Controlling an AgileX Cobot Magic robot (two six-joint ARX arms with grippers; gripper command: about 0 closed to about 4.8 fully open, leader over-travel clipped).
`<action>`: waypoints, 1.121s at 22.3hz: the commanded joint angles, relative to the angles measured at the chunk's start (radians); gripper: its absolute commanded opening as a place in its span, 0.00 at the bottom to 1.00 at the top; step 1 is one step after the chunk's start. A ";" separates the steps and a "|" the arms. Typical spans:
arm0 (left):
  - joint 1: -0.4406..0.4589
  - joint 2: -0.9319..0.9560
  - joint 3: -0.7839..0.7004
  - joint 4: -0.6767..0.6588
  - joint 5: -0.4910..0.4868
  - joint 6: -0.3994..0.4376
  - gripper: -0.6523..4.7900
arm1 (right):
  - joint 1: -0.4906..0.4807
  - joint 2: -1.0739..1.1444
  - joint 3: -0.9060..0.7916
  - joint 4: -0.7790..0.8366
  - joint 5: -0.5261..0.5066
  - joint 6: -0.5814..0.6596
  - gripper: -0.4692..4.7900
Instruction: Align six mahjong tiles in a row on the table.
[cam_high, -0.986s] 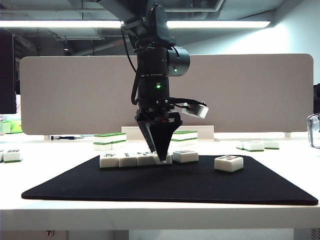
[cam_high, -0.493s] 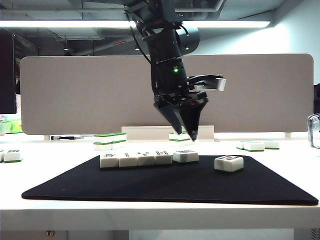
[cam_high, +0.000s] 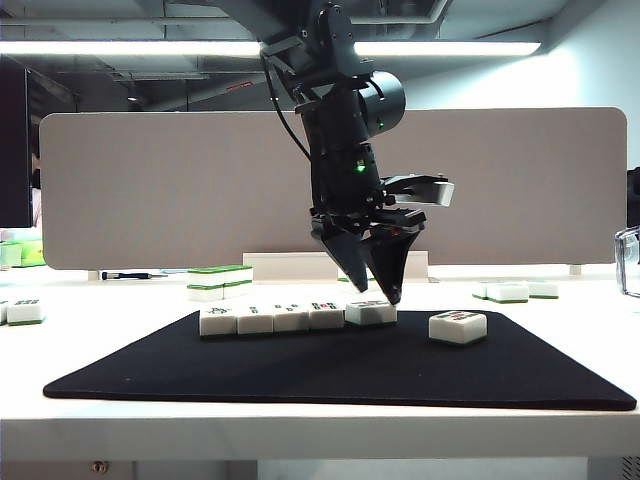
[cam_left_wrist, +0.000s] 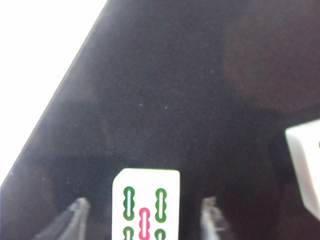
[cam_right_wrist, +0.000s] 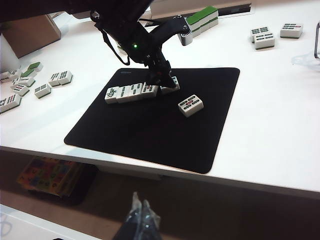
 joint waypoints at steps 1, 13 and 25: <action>0.004 0.000 0.002 0.003 0.000 -0.098 0.66 | 0.000 -0.012 0.003 0.017 0.002 -0.003 0.09; 0.015 0.011 0.002 -0.039 0.002 -0.134 0.50 | 0.000 -0.012 0.003 0.017 0.001 -0.003 0.09; 0.014 0.010 0.003 -0.062 0.140 -0.606 0.51 | 0.000 -0.012 0.003 0.017 0.002 -0.003 0.09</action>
